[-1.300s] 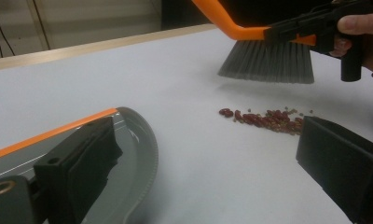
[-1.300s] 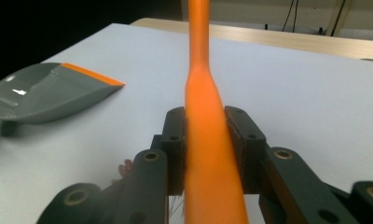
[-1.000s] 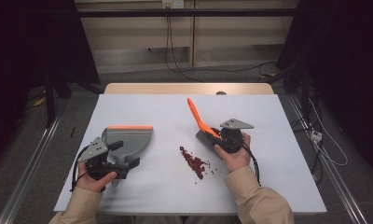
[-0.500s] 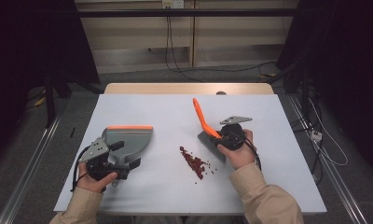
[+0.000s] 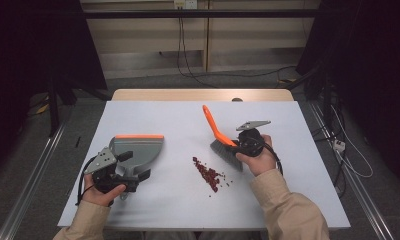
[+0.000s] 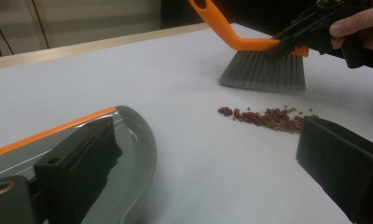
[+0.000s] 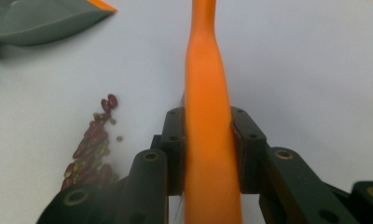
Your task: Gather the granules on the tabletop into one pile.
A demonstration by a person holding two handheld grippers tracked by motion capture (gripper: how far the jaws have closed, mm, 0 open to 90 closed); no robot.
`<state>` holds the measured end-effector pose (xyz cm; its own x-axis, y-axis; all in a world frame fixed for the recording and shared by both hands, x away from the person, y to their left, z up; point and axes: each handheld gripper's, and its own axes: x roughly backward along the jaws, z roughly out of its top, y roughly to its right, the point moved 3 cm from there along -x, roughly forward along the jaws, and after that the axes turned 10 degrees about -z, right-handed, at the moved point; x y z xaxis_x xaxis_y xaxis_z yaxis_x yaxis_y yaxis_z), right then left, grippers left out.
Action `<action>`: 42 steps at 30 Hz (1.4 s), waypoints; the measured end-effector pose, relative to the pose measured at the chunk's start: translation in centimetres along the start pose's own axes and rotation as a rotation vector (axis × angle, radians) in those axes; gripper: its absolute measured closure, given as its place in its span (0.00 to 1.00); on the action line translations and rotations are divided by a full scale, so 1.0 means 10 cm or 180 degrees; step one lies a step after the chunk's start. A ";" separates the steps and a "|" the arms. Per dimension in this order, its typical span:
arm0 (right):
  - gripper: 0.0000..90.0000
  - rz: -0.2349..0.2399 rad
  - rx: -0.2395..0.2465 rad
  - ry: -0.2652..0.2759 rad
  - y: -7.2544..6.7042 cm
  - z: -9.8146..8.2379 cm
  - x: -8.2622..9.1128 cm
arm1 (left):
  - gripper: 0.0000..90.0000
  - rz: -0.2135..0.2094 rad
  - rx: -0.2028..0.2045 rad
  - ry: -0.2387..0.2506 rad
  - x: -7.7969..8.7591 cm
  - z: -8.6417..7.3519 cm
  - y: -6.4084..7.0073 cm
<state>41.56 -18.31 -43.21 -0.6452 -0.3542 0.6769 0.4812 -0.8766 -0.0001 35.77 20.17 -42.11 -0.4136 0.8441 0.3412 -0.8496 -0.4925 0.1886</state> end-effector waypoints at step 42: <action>0.79 0.0968 0.1777 0.0502 -0.47 0.14 -0.30 | 0.06 0.0049 0.0039 0.0020 0.03 -0.01 -0.04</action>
<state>42.07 -12.68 -44.19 -0.4907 -0.6403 0.5910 0.8643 -0.4440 0.2364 35.96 20.65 -42.17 -0.4287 0.8377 0.3383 -0.8391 -0.5080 0.1947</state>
